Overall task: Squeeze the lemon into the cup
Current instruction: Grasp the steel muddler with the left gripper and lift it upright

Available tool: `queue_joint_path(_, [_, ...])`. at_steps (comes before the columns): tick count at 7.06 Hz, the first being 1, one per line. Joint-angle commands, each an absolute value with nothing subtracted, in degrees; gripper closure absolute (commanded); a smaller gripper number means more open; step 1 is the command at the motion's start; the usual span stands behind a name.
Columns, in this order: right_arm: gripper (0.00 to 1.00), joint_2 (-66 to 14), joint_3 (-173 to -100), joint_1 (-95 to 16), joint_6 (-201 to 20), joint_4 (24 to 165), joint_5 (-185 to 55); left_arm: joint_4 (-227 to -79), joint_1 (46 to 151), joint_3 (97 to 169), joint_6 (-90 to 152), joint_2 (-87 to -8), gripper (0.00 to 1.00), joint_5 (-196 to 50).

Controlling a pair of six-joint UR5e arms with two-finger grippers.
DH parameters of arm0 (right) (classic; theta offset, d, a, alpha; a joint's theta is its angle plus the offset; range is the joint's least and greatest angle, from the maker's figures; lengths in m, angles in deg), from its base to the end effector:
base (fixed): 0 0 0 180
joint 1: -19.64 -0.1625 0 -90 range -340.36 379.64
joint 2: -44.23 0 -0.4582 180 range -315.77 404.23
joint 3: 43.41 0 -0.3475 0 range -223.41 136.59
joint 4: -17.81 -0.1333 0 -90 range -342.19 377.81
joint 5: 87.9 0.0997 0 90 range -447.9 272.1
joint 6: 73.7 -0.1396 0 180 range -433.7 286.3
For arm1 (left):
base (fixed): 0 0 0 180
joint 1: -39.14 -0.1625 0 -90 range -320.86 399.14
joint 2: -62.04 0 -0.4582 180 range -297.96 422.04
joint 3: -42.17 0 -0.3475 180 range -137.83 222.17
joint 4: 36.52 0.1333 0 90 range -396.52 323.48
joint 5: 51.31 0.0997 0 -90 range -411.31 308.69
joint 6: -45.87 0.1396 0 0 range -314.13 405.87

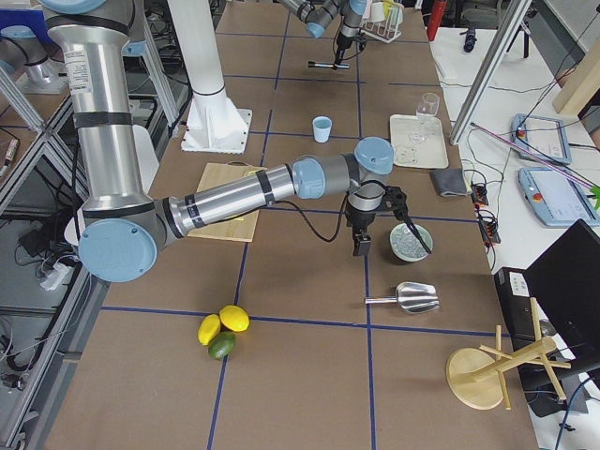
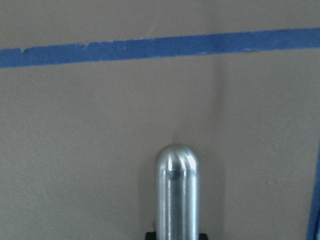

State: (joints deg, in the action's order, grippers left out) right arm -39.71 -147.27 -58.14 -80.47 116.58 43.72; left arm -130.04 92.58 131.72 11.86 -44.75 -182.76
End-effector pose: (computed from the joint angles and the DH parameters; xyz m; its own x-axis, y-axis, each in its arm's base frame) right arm -0.0647 -0.4905 0.5829 0.7230 -0.1687 0.6699 0.1233 0.9857 0.1152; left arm 0.3217 -0.5024 0.5679 0.7014 0.0973 -0.7061 -0.2026 0.9770 -0.0666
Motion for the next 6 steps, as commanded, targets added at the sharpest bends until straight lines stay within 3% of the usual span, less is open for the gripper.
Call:
queue_joint_path(1, [0.00, -39.79, -147.82, -58.14, -80.47, 116.51, 43.58, -129.15, 95.37, 138.22, 11.77, -44.92, 1.00, -178.94])
queue_joint_path(3, [0.00, -39.62, -147.73, -58.06, -80.55, 116.51, 43.49, -129.41, 95.48, 146.28, 9.42, -48.51, 1.00, -168.28])
queue_joint_path(6, [0.00, -40.40, -147.73, -58.14, -80.64, 116.60, 43.67, -129.42, 87.26, 150.10, 3.19, -57.10, 1.00, -150.42])
